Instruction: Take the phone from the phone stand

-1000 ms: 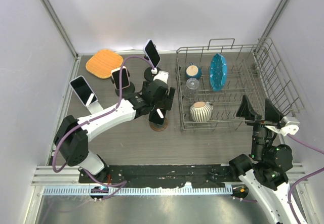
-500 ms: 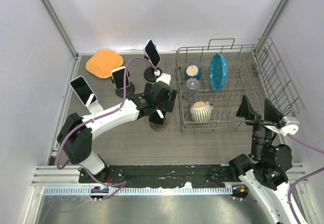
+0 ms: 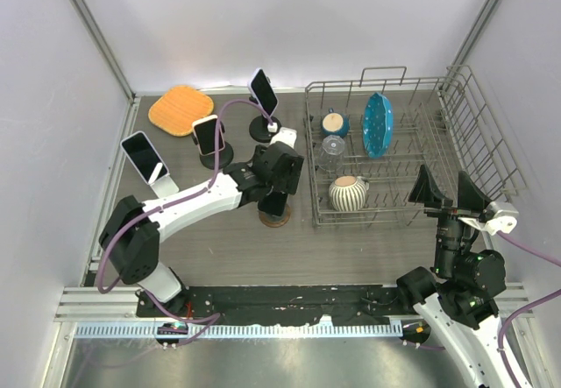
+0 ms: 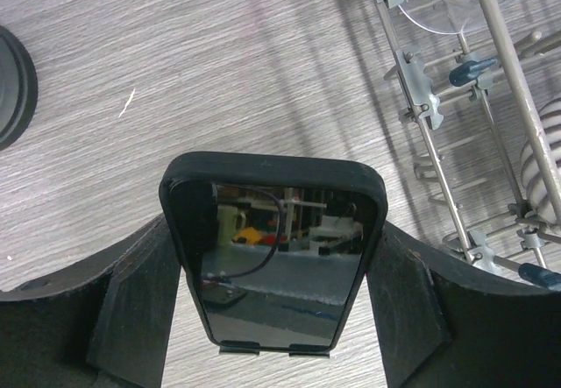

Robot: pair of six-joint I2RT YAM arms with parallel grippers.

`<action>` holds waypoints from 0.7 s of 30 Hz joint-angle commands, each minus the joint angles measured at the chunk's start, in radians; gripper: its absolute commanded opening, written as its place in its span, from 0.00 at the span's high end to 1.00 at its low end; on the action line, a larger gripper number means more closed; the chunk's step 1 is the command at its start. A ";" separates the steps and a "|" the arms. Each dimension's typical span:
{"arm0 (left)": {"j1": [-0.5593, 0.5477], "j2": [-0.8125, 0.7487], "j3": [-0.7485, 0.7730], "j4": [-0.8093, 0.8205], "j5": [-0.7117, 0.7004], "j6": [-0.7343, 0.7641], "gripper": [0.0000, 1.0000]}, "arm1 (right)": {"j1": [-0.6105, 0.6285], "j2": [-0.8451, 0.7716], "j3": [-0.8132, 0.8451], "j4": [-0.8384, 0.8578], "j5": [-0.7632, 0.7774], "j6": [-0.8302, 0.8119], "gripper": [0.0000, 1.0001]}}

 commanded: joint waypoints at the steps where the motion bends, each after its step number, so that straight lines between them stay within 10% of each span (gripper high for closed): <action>1: -0.009 -0.096 0.046 0.020 -0.027 -0.009 0.35 | 0.007 -0.009 0.003 0.040 0.015 0.008 0.04; 13: 0.000 -0.254 0.089 -0.100 -0.122 0.034 0.73 | 0.007 -0.009 0.008 0.034 0.016 0.012 0.03; 21: 0.136 -0.343 0.060 -0.298 -0.101 -0.012 0.75 | 0.007 -0.009 0.012 0.028 0.013 0.020 0.03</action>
